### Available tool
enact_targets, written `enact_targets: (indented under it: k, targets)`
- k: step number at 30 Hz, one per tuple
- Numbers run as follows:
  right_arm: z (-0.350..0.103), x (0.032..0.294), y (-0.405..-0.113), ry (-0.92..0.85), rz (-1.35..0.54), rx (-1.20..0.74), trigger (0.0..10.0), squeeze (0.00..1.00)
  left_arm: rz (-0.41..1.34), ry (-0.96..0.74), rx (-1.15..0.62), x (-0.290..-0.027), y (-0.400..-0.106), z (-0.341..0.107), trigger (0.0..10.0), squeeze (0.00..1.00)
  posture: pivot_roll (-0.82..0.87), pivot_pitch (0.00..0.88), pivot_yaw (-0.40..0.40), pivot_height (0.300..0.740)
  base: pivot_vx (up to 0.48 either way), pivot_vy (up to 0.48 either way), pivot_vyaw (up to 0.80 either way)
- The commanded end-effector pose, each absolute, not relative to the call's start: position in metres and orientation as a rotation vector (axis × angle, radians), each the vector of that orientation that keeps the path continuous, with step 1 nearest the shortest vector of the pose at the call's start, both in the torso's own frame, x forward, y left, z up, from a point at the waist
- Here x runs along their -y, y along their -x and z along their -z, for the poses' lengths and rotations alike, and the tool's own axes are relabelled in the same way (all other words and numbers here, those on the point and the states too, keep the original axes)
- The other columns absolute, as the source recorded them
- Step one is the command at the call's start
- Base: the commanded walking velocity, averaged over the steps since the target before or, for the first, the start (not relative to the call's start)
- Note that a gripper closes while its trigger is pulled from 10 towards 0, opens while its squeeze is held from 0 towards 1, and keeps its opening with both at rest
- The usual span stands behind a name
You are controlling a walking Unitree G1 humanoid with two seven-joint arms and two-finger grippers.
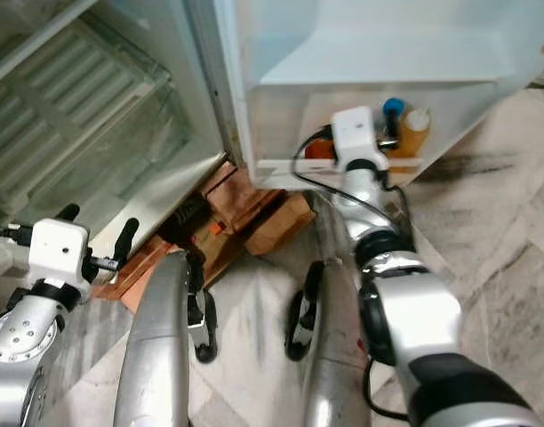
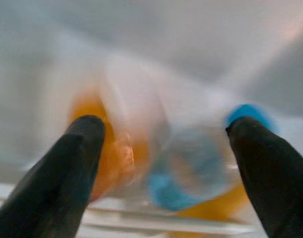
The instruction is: Restocking fridge
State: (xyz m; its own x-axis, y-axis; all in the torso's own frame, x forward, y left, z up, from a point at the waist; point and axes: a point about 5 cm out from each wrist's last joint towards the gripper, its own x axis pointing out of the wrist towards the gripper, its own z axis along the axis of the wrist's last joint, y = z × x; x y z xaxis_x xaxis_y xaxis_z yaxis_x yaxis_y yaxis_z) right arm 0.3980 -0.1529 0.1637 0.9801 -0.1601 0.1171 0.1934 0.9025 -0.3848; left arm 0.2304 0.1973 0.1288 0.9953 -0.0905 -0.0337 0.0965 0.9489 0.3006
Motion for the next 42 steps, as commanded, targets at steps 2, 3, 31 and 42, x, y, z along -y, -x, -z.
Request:
enact_targets:
  k: [2, 3, 31, 42]
  targets:
    - [-0.150, 0.144, -0.393, 0.378, 0.129, 0.058, 10.0, 0.82, 0.080, -0.325, -0.052, -0.202, -0.226, -0.122, 10.0, 0.00, 0.24, 0.368, 0.042, 0.582, 0.000, 0.000, 0.00]
    - [-0.150, 0.140, -0.393, 0.383, 0.119, 0.061, 10.0, 0.78, 0.076, -0.326, -0.051, -0.203, -0.227, -0.122, 10.0, 0.00, 0.24, 0.367, 0.040, 0.582, 0.000, 0.000, 0.00]
    - [-0.107, 0.128, -0.314, 0.176, -0.118, 0.226, 10.0, 0.58, 0.057, -0.239, 0.009, -0.187, -0.253, -0.105, 10.0, 0.00, 0.07, 0.114, -0.021, 0.582, 0.000, 0.000, 0.00]
    - [-0.095, 0.119, -0.262, 0.036, -0.142, 0.187, 10.0, 0.00, 0.063, -0.188, 0.004, -0.174, -0.252, -0.088, 10.0, 0.00, 0.02, 0.000, -0.003, 0.616, 0.000, 0.000, 0.00]
